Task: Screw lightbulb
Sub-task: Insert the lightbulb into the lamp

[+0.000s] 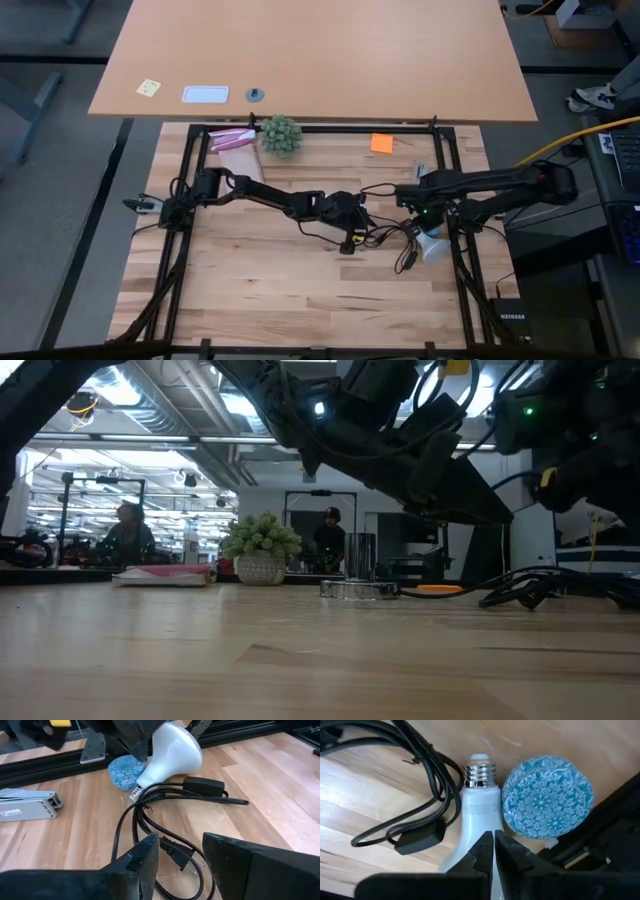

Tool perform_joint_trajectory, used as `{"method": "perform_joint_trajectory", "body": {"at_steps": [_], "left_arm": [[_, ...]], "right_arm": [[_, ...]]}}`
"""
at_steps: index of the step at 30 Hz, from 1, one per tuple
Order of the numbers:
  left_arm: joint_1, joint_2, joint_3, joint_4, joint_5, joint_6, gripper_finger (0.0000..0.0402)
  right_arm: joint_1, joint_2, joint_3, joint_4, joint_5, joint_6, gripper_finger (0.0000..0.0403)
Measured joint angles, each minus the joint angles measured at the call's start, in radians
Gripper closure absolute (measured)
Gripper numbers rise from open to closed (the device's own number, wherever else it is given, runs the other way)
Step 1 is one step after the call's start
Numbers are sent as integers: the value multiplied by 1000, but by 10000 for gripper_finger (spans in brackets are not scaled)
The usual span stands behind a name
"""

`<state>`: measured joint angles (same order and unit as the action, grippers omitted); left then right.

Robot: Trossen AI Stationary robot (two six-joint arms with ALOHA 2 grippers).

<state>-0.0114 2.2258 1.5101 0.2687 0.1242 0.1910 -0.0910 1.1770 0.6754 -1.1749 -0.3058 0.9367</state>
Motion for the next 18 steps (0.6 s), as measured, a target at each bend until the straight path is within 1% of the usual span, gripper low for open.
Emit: {"method": "perform_joint_trajectory", "body": {"at_steps": [6,12,15,18], "left_arm": [[-4,0,0,0,0,-1,259],[-4,0,0,-6,-1,-12,259],[-4,0,0,-6,-1,-12,259],[-4,0,0,-6,-1,-12,259]], "right_arm": [[0,75,0,1,-48,0,379],[0,158,0,10,-57,0,379],[0,190,0,53,-91,-13,379],[0,212,0,137,-137,-41,379]]}}
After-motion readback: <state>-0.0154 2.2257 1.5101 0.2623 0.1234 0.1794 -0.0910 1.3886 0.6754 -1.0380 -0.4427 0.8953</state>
